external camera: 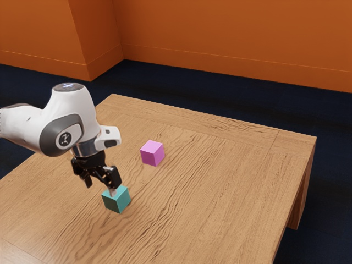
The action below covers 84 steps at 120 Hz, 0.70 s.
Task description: Pick up the blue block with one arm, and put the blue block on the pink block with one arm
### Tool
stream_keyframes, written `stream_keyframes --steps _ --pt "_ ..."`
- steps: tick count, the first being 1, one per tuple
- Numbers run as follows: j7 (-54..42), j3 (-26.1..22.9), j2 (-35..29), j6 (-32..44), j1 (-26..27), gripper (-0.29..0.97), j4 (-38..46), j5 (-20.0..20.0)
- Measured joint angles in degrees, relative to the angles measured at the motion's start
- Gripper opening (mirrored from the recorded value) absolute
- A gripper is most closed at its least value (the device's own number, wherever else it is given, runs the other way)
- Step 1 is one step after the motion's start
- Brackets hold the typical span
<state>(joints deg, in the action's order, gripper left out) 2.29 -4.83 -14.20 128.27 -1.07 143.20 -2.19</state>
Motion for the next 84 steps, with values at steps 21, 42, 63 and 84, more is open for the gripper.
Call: stream_keyframes --steps 21,42,63,84 --pt "-1.97 0.0 2.23 3.44 -0.06 0.68 0.0 0.58" --pt "-3.44 0.25 4.71 5.82 -0.11 0.68 0.0 0.68" --pt "-5.47 0.75 6.28 8.18 -0.1 0.68 -0.32 0.98" --pt "-7.26 2.51 9.48 9.88 -0.23 0.68 -1.82 0.96"
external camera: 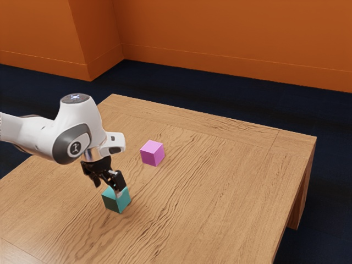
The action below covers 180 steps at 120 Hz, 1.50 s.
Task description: Pick up the blue block with one arm, and put the blue block on the pink block with one arm
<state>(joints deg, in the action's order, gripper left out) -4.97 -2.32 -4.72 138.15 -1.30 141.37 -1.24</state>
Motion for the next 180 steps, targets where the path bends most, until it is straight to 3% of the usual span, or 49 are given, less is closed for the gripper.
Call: stream_keyframes --steps 125,180 --pt "-6.69 2.42 5.5 3.12 2.46 0.68 -2.22 -0.53" --pt "-7.74 3.37 8.15 4.12 -0.49 0.68 -3.6 -1.8"
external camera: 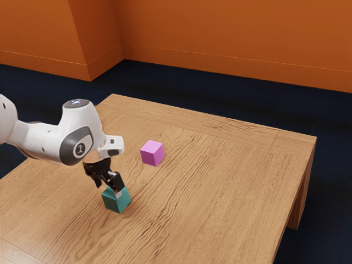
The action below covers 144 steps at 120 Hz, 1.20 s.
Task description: Pick up the blue block with one arm, and put the blue block on the pink block with one arm
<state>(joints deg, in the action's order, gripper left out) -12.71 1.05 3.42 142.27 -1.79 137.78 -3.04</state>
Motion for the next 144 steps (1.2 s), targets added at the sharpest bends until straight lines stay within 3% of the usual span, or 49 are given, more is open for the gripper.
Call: stream_keyframes --steps 144 --pt "-0.84 -0.63 4.56 0.36 0.46 0.68 -3.34 -0.56"
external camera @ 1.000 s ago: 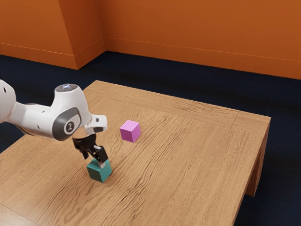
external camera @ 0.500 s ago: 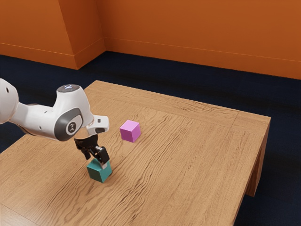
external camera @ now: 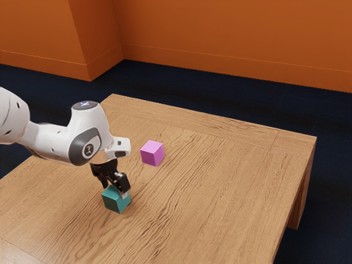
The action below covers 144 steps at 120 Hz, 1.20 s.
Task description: Pick up the blue block with one arm, and put the blue block on the pink block with one arm
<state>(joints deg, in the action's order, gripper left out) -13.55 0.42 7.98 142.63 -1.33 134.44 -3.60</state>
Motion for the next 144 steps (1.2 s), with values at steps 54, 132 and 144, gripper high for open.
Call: stream_keyframes --steps 54,132,144 --pt "0.06 -0.5 2.04 -0.13 0.01 0.68 -1.27 -1.91" --pt "1.14 -0.36 1.02 -1.18 0.11 0.66 0.05 -2.99" --pt "1.23 -0.34 1.28 -1.18 0.1 0.65 0.05 -3.0"
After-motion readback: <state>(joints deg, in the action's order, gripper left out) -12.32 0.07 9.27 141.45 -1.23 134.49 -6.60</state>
